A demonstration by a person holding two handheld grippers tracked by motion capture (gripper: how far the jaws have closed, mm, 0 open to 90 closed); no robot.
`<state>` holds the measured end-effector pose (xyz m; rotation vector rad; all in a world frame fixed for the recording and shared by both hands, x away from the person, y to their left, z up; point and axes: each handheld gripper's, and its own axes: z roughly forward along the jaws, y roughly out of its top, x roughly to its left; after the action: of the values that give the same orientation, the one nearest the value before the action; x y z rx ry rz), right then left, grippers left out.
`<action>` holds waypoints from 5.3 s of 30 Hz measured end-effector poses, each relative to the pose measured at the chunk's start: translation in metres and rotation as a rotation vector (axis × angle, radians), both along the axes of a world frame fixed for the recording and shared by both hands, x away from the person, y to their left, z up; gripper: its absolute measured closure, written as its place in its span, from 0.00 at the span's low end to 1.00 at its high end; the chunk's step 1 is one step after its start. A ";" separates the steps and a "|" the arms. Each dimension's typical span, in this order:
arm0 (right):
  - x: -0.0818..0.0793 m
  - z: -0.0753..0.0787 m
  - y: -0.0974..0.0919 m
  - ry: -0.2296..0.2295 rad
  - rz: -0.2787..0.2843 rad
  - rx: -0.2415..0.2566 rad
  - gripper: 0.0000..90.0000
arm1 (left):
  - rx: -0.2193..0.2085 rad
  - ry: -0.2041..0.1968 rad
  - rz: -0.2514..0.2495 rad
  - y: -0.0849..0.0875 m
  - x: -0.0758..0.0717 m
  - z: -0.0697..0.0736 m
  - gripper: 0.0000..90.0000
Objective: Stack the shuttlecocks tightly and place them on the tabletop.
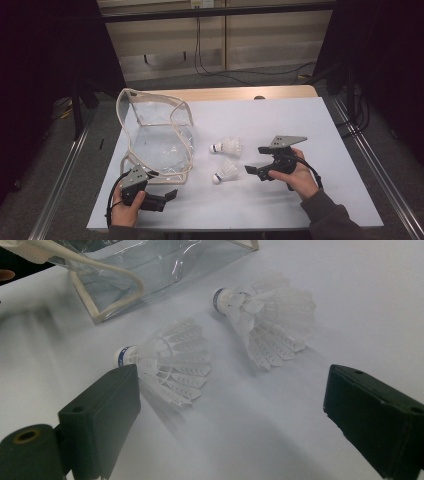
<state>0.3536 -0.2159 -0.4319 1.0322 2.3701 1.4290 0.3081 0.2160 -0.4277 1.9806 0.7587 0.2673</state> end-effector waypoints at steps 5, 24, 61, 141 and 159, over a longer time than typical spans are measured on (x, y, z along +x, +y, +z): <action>-0.001 -0.001 0.004 -0.001 0.015 -0.007 0.08 | 0.000 0.000 0.000 0.000 0.000 0.000 0.03; -0.003 -0.003 0.011 0.004 0.036 -0.012 0.07 | 0.001 -0.001 0.003 0.000 0.000 0.000 0.03; -0.004 -0.010 0.029 0.035 0.095 -0.026 0.12 | -0.004 -0.003 0.000 0.000 0.000 0.000 0.03; -0.004 -0.020 0.062 0.032 0.276 -0.083 0.77 | -0.002 -0.002 -0.001 0.000 0.000 0.000 0.03; -0.006 -0.022 0.066 0.041 0.304 -0.098 0.94 | -0.002 -0.003 0.001 0.000 0.000 0.001 0.03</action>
<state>0.3472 -0.1500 -0.4537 0.7061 2.6875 1.3757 0.3079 0.2162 -0.4269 1.9778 0.7582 0.2700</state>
